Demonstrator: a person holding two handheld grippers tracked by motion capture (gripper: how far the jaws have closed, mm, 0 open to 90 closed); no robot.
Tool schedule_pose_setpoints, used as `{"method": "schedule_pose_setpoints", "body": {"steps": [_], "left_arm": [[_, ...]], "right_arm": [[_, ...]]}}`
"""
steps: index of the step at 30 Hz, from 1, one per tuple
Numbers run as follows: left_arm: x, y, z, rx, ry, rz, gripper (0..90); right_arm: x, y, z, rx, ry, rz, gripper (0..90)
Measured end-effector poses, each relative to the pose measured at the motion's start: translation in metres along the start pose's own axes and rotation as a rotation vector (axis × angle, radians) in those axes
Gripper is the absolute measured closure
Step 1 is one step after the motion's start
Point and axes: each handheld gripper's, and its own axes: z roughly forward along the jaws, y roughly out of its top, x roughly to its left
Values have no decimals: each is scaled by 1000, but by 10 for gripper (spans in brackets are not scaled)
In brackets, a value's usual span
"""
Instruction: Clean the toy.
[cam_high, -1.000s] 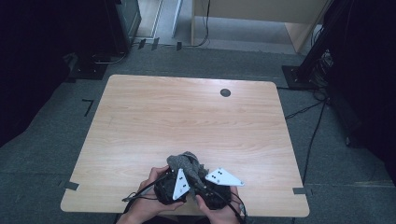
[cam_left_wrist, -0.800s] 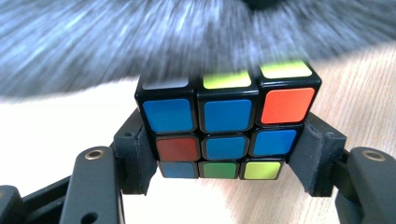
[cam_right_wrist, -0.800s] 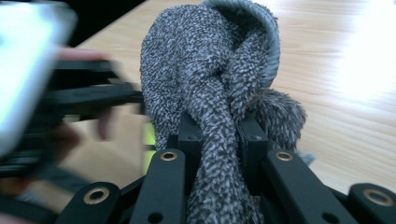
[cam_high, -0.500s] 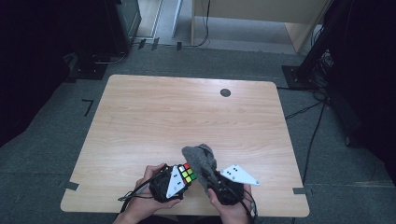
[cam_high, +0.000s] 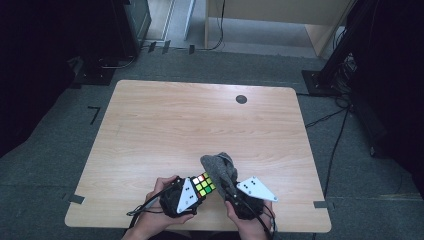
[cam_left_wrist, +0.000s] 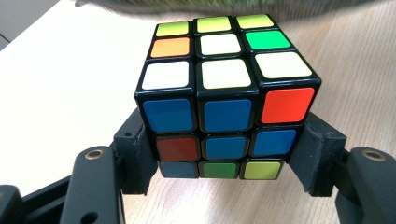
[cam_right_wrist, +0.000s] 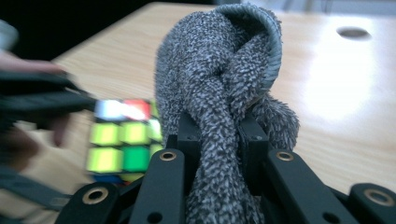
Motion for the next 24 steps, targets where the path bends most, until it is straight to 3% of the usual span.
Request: {"method": "schedule_pose_setpoints", "body": {"steps": [2,5,8,11,13,16,19,22,24], "left_arm": [[-3,1,1,0,-8,6,340],[-6,4,-1,-20,-21,14,340],[-5,3,-2,-13,-22,21,340],[-2,3,-4,-25,-28,6,340],[-1,2,-3,-26,-24,1,340],[1,1,-2,-19,-28,-5,340],[-1,0,0,-17,-33,-7,340],[-3,2,-1,-25,-37,1,340],[-3,3,-2,-34,-33,3,340]], "right_arm": [[12,3,-2,-6,47,-23,762],[24,0,3,27,130,-24,761],[20,-3,7,32,112,-16,761],[5,-4,7,40,-2,-20,762],[-5,-4,4,45,-32,13,762],[-3,1,-3,10,2,22,759],[14,5,-6,-14,49,-67,755],[26,3,-2,11,107,-79,754],[29,1,1,30,118,-94,754]]}}
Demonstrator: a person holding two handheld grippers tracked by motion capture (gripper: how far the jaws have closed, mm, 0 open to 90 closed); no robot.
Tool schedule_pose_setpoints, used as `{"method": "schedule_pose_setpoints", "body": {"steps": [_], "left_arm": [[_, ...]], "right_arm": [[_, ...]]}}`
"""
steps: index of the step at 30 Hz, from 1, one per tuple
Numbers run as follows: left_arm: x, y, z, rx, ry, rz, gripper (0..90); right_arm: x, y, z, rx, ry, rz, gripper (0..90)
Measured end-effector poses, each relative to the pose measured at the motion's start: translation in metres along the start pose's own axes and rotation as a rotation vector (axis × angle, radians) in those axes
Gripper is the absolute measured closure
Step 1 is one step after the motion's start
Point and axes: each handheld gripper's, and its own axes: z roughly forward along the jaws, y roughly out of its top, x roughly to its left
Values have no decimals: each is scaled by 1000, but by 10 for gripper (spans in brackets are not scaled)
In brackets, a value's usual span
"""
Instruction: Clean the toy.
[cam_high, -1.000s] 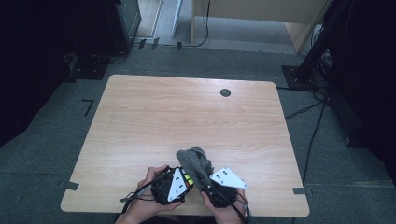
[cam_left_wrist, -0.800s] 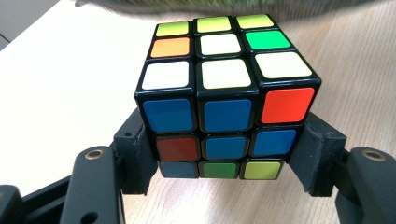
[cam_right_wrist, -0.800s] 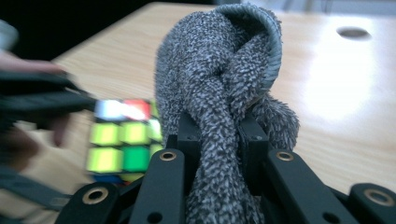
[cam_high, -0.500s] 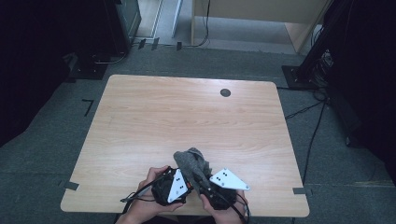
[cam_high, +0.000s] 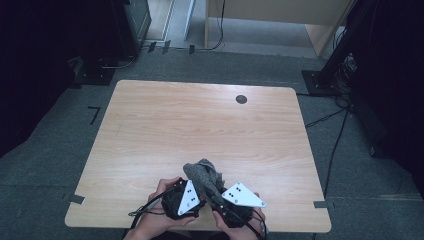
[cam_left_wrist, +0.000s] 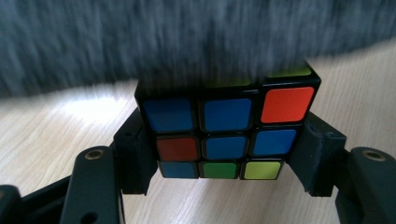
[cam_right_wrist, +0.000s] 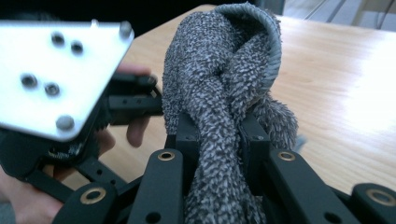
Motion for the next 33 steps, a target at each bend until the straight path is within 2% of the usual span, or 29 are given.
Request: {"method": "schedule_pose_setpoints", "body": {"steps": [3,5,8,11,14,17,19,21,26,27,30,33], "left_arm": [[1,0,-1,0,-1,0,340],[3,-1,-2,-5,0,-4,340],[6,-1,-4,-22,-1,-29,339],[9,-2,-4,-26,-1,-42,340],[8,-1,-3,-24,-10,-47,340],[4,0,-2,-21,-19,-31,340],[2,2,-3,-28,-20,-19,340],[1,2,-3,-16,-13,-1,340],[5,1,-5,-25,-11,-8,340],[6,0,-5,-26,-10,-14,340],[7,-1,-4,-23,-8,-18,340],[5,0,-4,-26,-14,-14,340]], "right_arm": [[-8,-2,2,9,-41,17,755],[-19,-4,1,20,-100,28,756],[-35,-5,-4,16,-132,97,756],[-33,1,-13,-30,-102,104,755],[-19,6,-15,-57,-37,67,752],[-6,7,-10,-45,5,27,750],[-3,4,-4,-14,2,32,750],[-7,1,-2,-7,3,56,750],[-28,-2,-3,12,-101,101,750],[-31,-2,-5,11,-109,116,750],[-31,0,-9,-15,-85,129,749],[-17,3,-9,-27,-13,105,741]]}}
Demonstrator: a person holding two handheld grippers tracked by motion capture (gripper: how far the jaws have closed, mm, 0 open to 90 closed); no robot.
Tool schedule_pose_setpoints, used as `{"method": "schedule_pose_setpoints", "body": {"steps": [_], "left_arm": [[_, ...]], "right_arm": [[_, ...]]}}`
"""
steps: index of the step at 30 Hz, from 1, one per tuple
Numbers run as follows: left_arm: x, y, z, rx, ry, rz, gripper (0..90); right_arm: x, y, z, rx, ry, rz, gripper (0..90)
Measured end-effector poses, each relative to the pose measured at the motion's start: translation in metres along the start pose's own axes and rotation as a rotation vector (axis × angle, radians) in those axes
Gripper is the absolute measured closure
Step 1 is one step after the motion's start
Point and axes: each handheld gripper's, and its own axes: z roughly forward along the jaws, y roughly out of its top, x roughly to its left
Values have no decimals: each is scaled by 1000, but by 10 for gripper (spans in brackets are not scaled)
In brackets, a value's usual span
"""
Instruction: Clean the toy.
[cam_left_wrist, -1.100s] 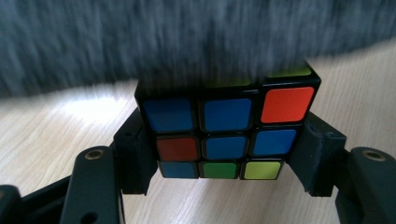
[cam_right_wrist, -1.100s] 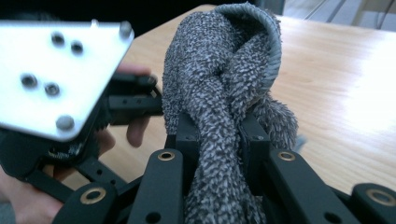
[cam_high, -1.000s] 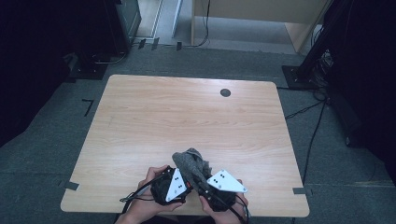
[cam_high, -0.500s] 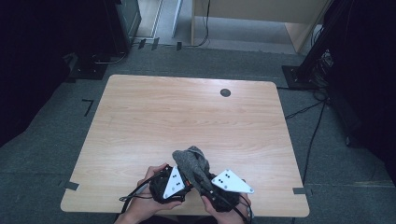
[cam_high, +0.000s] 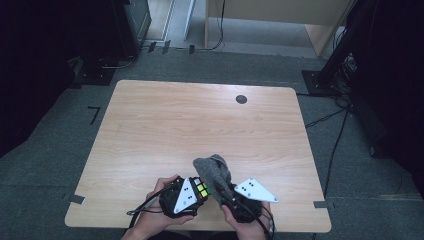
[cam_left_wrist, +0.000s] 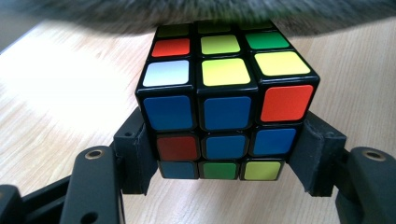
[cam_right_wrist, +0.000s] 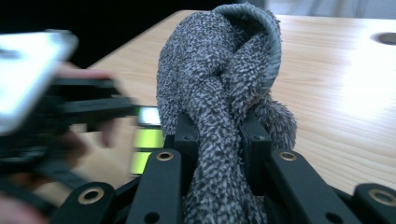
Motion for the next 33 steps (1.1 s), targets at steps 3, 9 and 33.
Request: {"method": "schedule_pose_setpoints", "body": {"steps": [3,9,33], "left_arm": [[-3,1,-1,-9,0,9,340],[-1,0,-2,-9,10,16,339],[0,-1,-2,-22,6,7,338]], "right_arm": [[12,-2,5,20,37,-33,738],[-9,-6,7,38,-65,-8,742],[-12,1,-7,-16,-45,50,742]]}}
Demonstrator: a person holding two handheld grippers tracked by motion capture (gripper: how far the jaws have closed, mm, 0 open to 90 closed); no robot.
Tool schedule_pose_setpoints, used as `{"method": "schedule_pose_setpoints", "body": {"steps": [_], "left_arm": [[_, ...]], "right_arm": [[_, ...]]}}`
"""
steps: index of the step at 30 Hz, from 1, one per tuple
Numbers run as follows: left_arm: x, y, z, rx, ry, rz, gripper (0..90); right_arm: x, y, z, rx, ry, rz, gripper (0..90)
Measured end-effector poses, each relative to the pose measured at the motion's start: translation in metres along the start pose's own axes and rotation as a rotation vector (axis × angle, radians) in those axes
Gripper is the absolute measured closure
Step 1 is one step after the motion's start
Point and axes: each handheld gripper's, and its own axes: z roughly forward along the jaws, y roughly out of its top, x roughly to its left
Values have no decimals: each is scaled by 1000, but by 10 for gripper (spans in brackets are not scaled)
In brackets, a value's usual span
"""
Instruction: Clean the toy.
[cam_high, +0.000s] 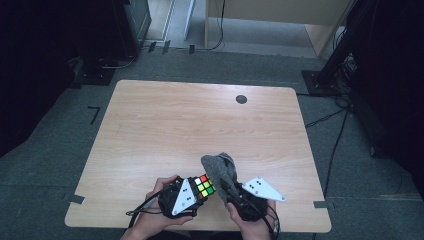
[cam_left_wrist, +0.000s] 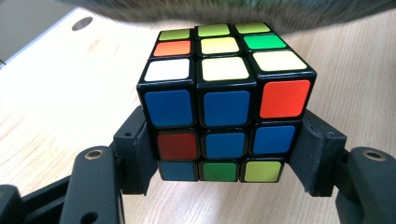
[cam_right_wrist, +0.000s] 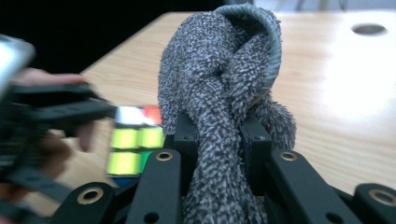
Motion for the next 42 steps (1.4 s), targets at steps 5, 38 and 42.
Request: {"method": "schedule_pose_setpoints", "body": {"steps": [5,38,42], "left_arm": [[-4,2,0,-7,2,14,338],[0,0,-6,-45,-13,-4,338],[1,0,-5,-35,-15,-4,338]], "right_arm": [[29,-3,6,25,82,-111,740],[-4,-5,5,33,-37,-29,737],[1,1,-3,-8,4,-24,737]]}}
